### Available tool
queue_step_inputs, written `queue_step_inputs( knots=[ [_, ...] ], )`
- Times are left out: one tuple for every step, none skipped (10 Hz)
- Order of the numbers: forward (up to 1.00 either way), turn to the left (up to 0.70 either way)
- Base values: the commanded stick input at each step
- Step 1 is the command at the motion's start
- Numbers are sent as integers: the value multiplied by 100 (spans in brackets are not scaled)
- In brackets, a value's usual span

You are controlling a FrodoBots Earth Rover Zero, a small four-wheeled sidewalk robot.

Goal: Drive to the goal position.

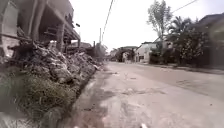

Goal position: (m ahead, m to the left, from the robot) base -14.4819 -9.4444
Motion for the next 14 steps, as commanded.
queue_step_inputs(
  knots=[
    [4, 0],
    [4, 0],
    [4, 0],
    [5, 0],
    [5, 0],
    [5, 0],
    [4, 0],
    [4, 0],
    [5, 0],
    [4, 0],
    [5, 0],
    [5, 0],
    [5, 0],
    [5, 0]
  ],
)
